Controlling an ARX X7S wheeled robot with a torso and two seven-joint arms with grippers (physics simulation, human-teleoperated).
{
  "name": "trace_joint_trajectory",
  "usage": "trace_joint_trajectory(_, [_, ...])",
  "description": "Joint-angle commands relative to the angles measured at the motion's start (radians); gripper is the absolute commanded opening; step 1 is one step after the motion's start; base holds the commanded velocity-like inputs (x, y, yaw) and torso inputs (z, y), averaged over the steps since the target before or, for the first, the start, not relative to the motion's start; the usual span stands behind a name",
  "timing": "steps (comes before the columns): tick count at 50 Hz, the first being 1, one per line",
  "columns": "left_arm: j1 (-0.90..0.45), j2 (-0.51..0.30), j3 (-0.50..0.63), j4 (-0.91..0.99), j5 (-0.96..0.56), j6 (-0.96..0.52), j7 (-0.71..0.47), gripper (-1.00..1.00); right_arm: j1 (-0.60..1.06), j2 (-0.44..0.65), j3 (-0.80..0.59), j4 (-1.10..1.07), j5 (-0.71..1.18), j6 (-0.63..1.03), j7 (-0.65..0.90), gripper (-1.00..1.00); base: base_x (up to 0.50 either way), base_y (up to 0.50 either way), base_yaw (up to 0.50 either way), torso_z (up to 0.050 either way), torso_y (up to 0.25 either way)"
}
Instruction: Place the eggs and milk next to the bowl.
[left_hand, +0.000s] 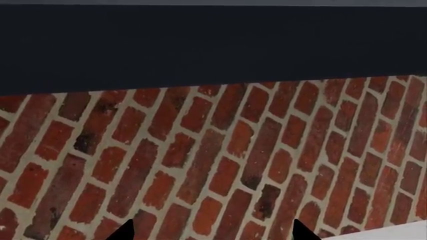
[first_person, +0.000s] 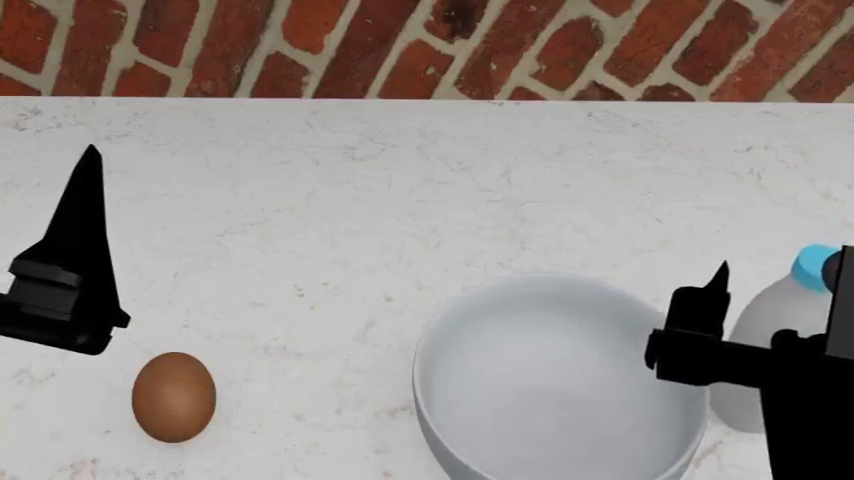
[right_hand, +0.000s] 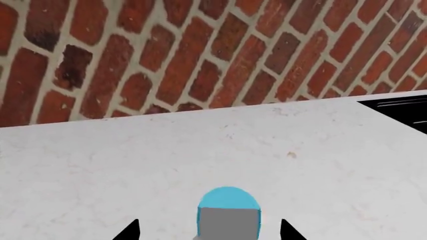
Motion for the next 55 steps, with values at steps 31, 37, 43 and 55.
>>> trace_joint_trajectory(31, [0.006,-0.014,-0.013,0.018,-0.025,0.0,-0.013,1.0,0.09,0.079,0.084,-0.163,0.181,0.123,0.133,1.0,0.0,0.0,0.0,0.0,0.0])
trace_joint_trajectory(37, [0.002,-0.015,-0.013,0.017,-0.028,-0.003,-0.016,1.0,0.101,0.099,0.115,-0.207,0.234,0.139,0.164,1.0,0.0,0.0,0.0,0.0,0.0])
trace_joint_trajectory(43, [0.006,-0.018,-0.016,0.022,-0.032,-0.004,-0.019,1.0,0.101,0.13,0.162,-0.262,0.306,0.153,0.207,1.0,0.0,0.0,0.0,0.0,0.0])
trace_joint_trajectory(55, [0.014,-0.028,-0.018,0.032,-0.038,-0.007,-0.022,1.0,0.091,0.203,0.265,-0.355,0.465,0.166,0.305,1.0,0.0,0.0,0.0,0.0,0.0])
